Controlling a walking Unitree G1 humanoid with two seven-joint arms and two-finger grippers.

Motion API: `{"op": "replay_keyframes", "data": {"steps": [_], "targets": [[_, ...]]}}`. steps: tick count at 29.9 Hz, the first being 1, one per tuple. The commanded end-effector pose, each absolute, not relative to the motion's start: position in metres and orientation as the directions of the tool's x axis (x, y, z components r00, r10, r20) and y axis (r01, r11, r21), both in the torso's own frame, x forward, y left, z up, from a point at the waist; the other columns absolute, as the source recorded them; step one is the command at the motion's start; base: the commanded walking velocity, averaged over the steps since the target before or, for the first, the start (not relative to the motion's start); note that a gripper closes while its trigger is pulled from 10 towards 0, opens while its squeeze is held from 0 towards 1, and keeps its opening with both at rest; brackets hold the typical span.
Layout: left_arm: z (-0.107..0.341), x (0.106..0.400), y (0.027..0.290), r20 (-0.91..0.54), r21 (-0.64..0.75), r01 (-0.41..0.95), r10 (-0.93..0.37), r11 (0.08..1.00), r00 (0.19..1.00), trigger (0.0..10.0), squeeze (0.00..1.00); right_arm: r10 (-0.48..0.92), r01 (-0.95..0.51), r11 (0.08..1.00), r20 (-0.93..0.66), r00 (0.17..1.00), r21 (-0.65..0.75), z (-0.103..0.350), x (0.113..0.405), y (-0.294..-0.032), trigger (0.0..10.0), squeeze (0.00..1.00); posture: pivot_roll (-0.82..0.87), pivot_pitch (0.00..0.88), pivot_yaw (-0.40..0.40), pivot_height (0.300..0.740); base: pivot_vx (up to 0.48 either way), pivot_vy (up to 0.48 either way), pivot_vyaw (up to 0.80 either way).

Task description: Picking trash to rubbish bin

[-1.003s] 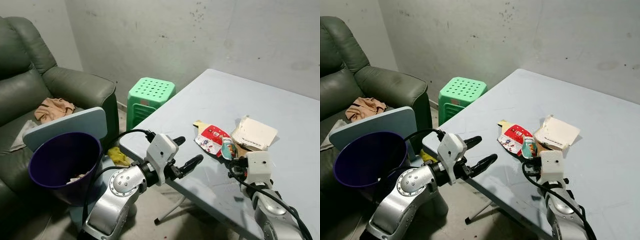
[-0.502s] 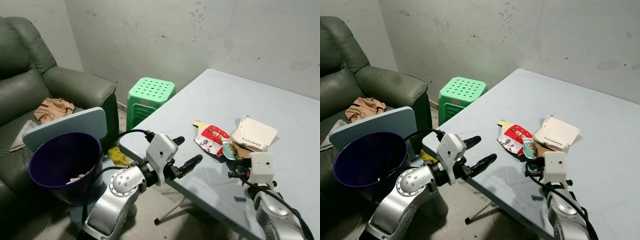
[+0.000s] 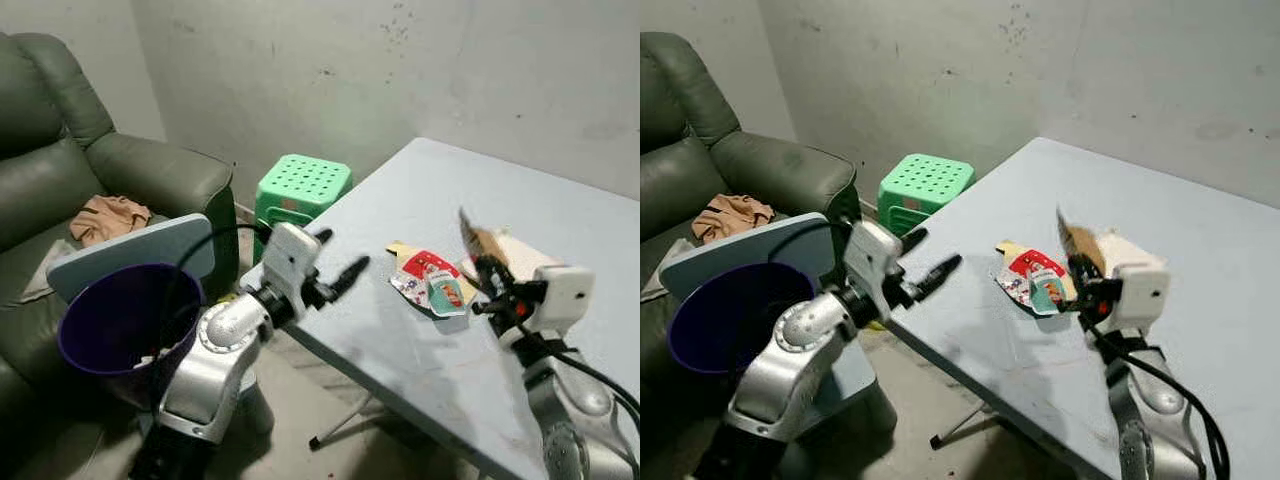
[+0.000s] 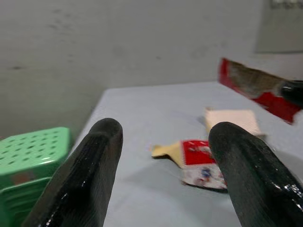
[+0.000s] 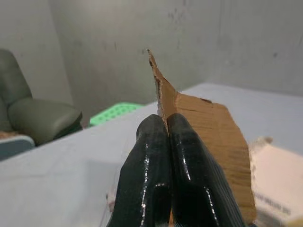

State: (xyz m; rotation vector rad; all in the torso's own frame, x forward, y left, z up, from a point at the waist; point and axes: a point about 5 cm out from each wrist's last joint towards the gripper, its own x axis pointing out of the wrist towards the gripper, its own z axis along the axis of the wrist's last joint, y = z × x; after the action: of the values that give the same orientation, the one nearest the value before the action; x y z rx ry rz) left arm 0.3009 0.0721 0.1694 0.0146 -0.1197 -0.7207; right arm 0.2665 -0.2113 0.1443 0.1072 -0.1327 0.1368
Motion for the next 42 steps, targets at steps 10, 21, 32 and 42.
{"op": "replay_keyframes", "data": {"steps": [10,21,32,42], "targets": [[0.168,0.326,0.101,0.124,0.004,0.392,-0.389,0.92,0.913,10.0,0.0,0.061,-0.067,0.996,0.103,0.993,0.055,0.132,0.273,-0.204,10.0,0.0,-0.05,0.0,-0.037,0.74,0.0,0.0,0.0],[0.159,0.339,0.121,0.087,-0.022,0.223,-0.22,0.975,0.971,10.0,0.0,0.043,-0.043,0.999,0.081,0.996,0.004,0.129,0.284,-0.194,10.0,0.0,-0.03,0.0,-0.043,0.74,0.0,0.0,0.29],[0.156,0.343,0.126,0.065,-0.067,0.195,-0.19,0.979,0.98,10.0,0.0,0.06,-0.061,0.998,0.064,0.996,0.004,0.124,0.283,-0.187,10.0,0.0,-0.02,0.0,-0.047,0.74,0.0,0.0,0.8],[0.154,0.343,0.126,0.054,-0.101,0.187,-0.182,0.977,0.982,10.0,0.0,0.061,-0.061,0.998,0.059,0.996,-0.003,0.123,0.282,-0.188,10.0,0.0,-0.02,0.0,-0.053,0.74,0.0,0.289,0.8]]}}
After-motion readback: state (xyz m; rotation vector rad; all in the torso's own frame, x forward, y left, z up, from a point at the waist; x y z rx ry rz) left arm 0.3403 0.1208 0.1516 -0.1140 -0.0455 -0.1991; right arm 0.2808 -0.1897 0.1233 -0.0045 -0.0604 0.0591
